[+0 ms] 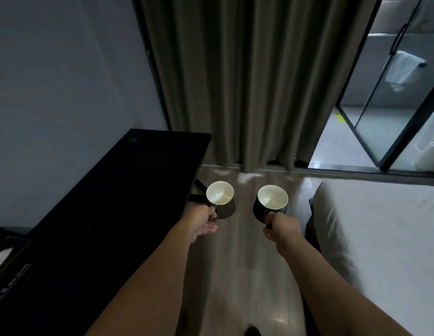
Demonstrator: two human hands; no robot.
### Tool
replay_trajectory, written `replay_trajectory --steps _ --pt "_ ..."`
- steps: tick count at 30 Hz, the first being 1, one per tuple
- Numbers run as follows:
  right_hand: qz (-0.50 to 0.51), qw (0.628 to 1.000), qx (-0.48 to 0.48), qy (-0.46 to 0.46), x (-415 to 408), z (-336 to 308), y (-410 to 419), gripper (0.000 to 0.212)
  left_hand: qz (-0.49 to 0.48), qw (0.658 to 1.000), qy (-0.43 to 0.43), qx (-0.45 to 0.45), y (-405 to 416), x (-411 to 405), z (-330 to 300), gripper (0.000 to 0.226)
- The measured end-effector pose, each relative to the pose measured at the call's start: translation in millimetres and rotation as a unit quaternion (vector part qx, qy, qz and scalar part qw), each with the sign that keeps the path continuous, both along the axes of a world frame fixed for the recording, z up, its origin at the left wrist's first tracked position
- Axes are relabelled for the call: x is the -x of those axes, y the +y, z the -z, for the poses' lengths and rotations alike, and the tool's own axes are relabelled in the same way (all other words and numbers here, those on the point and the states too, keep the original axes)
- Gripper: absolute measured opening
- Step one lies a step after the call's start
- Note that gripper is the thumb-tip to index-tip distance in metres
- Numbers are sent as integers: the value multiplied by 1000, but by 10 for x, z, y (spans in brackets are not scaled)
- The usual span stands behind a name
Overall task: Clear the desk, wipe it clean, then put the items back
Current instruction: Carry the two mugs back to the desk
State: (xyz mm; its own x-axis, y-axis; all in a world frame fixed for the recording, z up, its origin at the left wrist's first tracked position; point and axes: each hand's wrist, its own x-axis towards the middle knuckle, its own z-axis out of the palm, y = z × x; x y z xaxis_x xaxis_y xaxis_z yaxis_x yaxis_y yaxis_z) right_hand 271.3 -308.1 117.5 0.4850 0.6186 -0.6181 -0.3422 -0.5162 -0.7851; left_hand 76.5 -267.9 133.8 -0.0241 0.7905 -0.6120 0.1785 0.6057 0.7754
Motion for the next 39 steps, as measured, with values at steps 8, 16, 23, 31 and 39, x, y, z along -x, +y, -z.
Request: replay_trajectory --steps 8,16,23,31,39 --pt "-107 993 -28 -35 -149 -207 1584 6 -118 993 -14 -20 1168 9 -200 24" --pt "-252 964 -40 -70 482 -96 2926 14 -244 969 -45 -11 2109 607 -15 23" --pt "-369 926 -42 -66 1324 -138 3911 7 -352 933 -71 0 2770 1390 106 14" --pt "-541 839 -23 -55 2468 22 4478 7 -507 860 -63 9 2802 2201 348 10" --pt "-667 743 2 -48 3661 156 4580 13 -659 752 -34 6 2419 2832 371 11"
